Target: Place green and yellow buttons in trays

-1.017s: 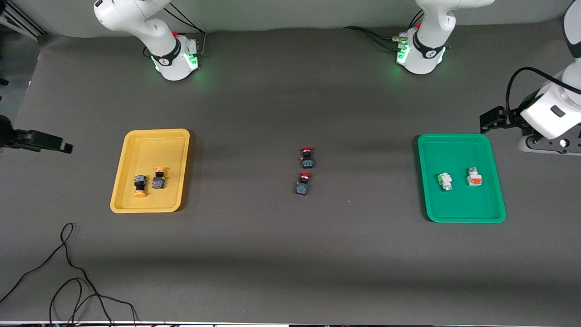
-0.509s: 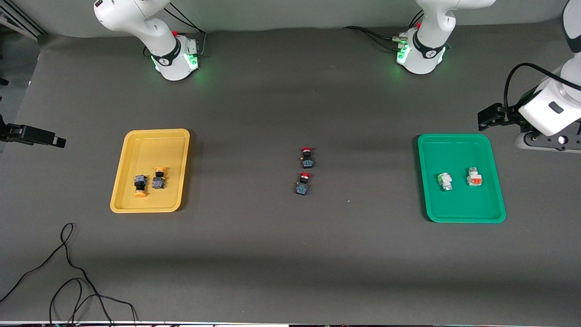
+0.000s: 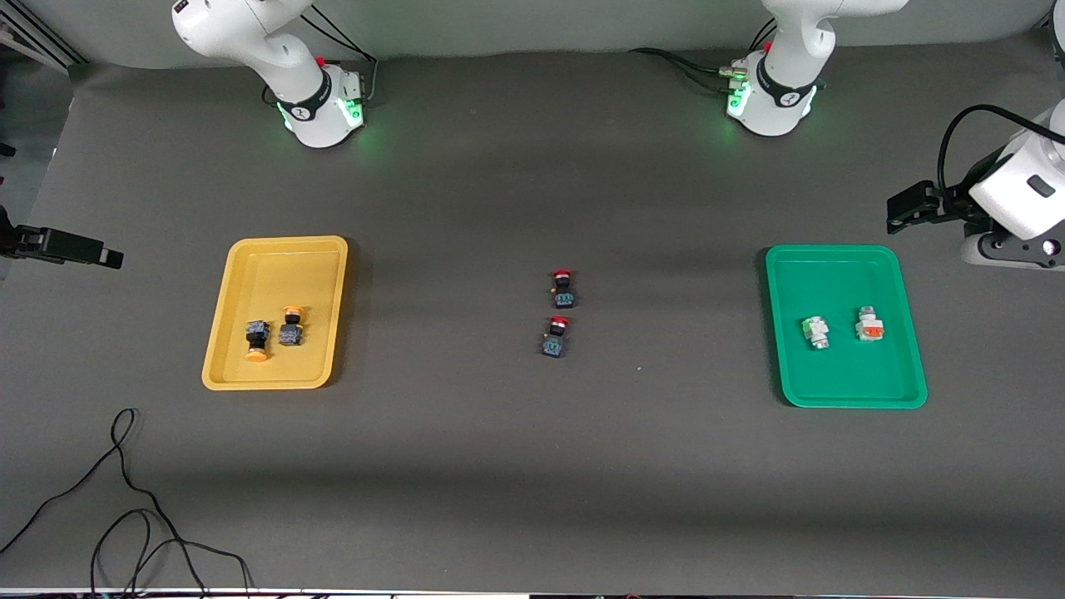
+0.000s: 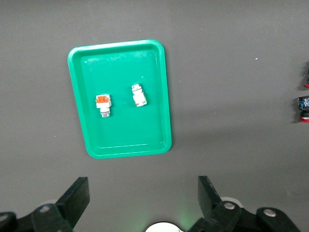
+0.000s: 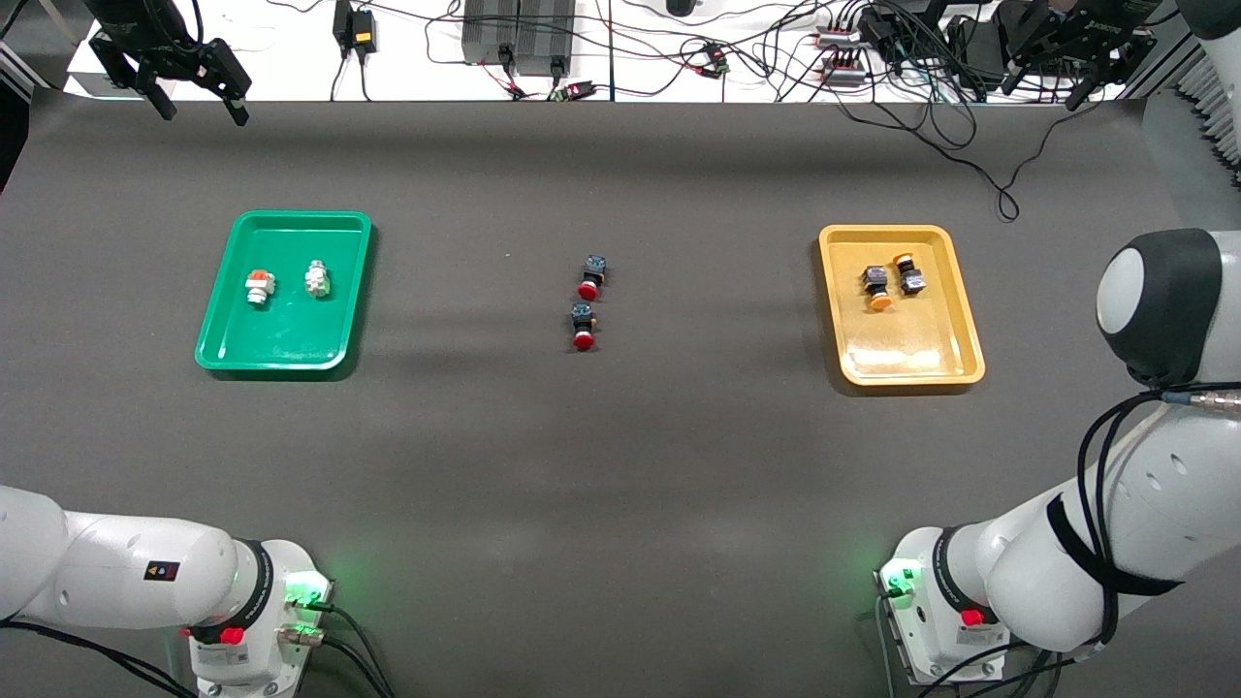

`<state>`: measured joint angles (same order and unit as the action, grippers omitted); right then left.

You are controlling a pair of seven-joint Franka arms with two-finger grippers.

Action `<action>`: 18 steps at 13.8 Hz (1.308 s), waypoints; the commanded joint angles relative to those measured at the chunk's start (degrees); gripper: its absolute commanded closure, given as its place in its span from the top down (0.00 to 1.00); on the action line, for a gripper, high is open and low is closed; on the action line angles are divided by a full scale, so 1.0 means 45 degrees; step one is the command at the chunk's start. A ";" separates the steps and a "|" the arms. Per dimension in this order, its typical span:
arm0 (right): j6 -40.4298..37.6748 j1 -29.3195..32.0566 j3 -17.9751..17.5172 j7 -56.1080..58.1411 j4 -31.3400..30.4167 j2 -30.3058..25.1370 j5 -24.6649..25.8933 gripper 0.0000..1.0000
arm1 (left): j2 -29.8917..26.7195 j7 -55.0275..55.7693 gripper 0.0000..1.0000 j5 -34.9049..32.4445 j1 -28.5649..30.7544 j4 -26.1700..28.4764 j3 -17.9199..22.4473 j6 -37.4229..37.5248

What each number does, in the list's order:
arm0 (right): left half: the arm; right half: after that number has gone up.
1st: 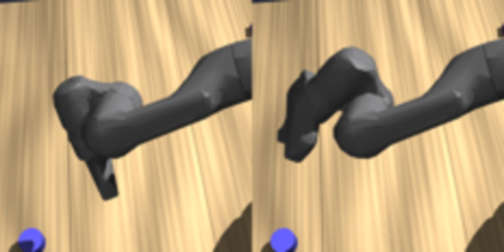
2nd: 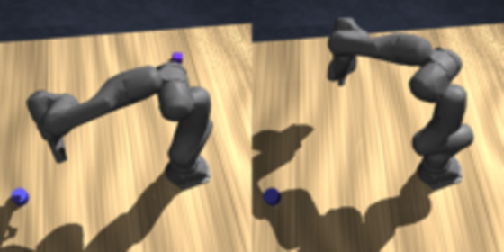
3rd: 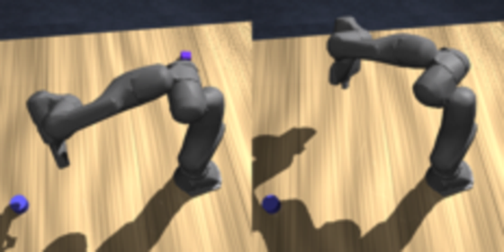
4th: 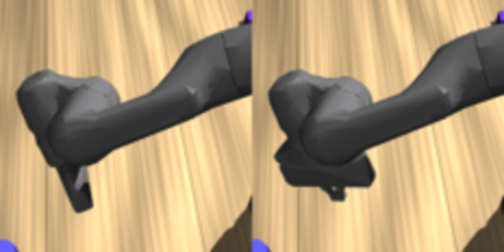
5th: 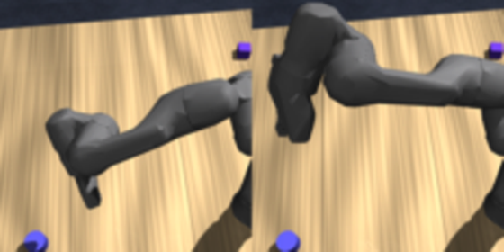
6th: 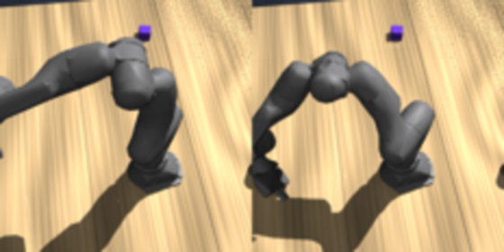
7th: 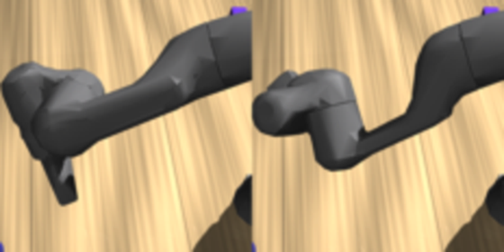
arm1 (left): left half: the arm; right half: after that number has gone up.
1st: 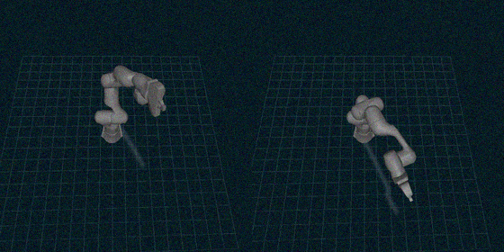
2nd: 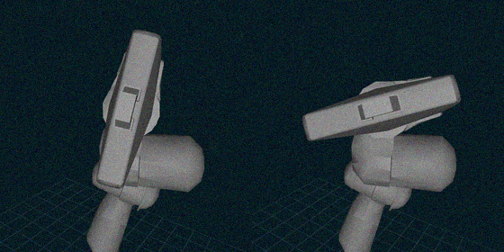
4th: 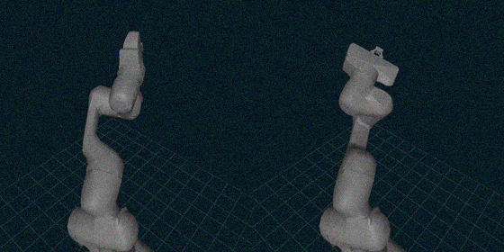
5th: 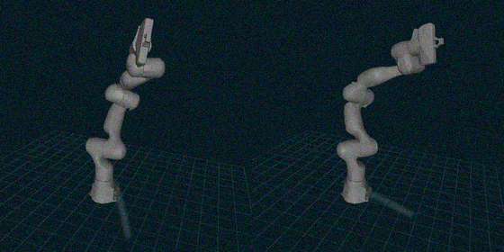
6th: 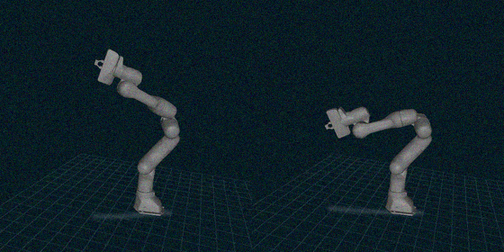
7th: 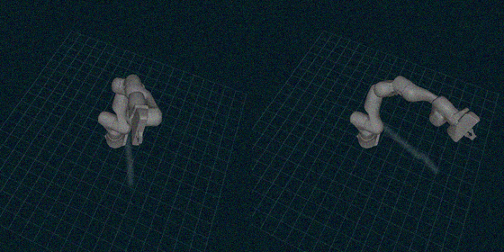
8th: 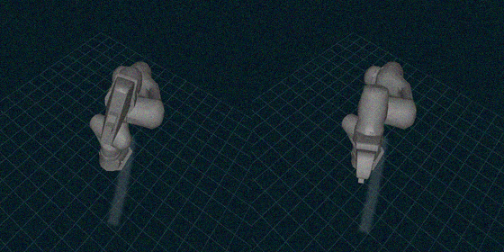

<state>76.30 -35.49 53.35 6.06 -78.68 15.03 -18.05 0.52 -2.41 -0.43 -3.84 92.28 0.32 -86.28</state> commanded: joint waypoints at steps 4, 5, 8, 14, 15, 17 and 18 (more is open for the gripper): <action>-0.0139 0.1474 -0.2003 -0.0760 0.0005 -0.0603 0.0261 1.00 | -0.0135 -0.0187 1.00 0.0134 0.0013 -0.0155 0.0008 0.0247; -0.0139 0.2274 -0.2902 -0.0935 -0.0015 -0.0799 0.0280 1.00 | -0.0135 -0.0187 1.00 0.0134 0.0013 -0.0175 0.0008 0.0247; -0.0139 0.3488 -0.4623 -0.0937 -0.0015 -0.1034 0.1196 1.00 | -0.0076 -0.0187 1.00 0.0135 0.0013 -0.0253 0.0028 0.0247; 0.0037 0.7098 -0.8781 -0.0801 -0.0424 -0.1659 0.2505 1.00 | -0.0037 -0.0207 1.00 0.0115 -0.0006 -0.0273 0.0028 0.0247; 0.0057 0.7705 -0.9525 -0.0781 -0.0502 -0.1738 0.2759 1.00 | -0.0037 -0.0207 1.00 0.0115 -0.0006 -0.0273 0.0028 0.0247; 0.0794 0.8140 -0.9980 -0.0762 -0.1337 -0.2359 0.3034 1.00 | 0.0021 -0.0207 1.00 0.0115 0.0013 -0.0273 0.0028 0.0228; 0.1418 0.8141 -0.9981 -0.0761 -0.2174 -0.2982 0.3093 1.00 | 0.0021 -0.0207 1.00 0.0134 0.0013 -0.0292 0.0028 0.0209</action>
<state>78.00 0.08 10.09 3.30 -80.52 7.95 -5.96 0.54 -2.50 -0.37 -3.84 91.89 0.32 -86.27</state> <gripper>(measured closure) 0.000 0.000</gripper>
